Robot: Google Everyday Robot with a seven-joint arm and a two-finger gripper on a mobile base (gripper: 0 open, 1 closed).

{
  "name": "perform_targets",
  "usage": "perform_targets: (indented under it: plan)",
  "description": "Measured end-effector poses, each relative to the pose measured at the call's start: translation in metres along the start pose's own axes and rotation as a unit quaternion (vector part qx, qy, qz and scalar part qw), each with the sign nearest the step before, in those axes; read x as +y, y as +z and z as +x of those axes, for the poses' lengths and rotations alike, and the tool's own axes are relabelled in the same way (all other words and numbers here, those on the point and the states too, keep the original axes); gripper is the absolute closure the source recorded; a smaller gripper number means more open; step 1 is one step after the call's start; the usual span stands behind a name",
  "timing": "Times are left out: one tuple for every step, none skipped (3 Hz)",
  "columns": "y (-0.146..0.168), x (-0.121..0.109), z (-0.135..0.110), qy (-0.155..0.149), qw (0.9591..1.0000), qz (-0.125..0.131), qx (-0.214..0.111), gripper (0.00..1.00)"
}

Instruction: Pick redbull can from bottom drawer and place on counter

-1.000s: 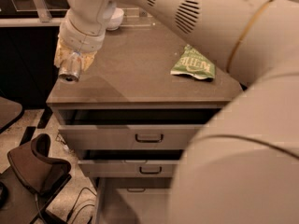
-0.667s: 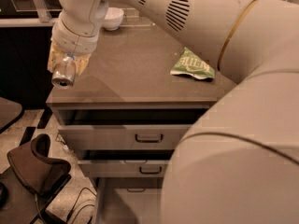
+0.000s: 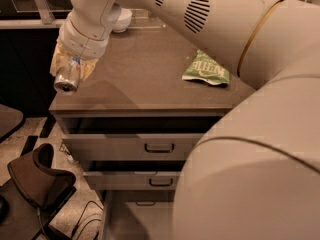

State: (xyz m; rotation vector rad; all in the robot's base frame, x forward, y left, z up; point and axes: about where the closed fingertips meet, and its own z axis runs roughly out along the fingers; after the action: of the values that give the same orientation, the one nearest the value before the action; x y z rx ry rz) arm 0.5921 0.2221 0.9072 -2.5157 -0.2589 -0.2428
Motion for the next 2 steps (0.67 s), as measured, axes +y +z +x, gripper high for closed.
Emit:
perform_targets:
  plan:
    - [-0.007, 0.019, 0.012, -0.001, 0.9994, 0.033, 0.013, 1.00]
    - [-0.018, 0.046, 0.033, -0.014, 0.9984, 0.052, 0.021, 1.00]
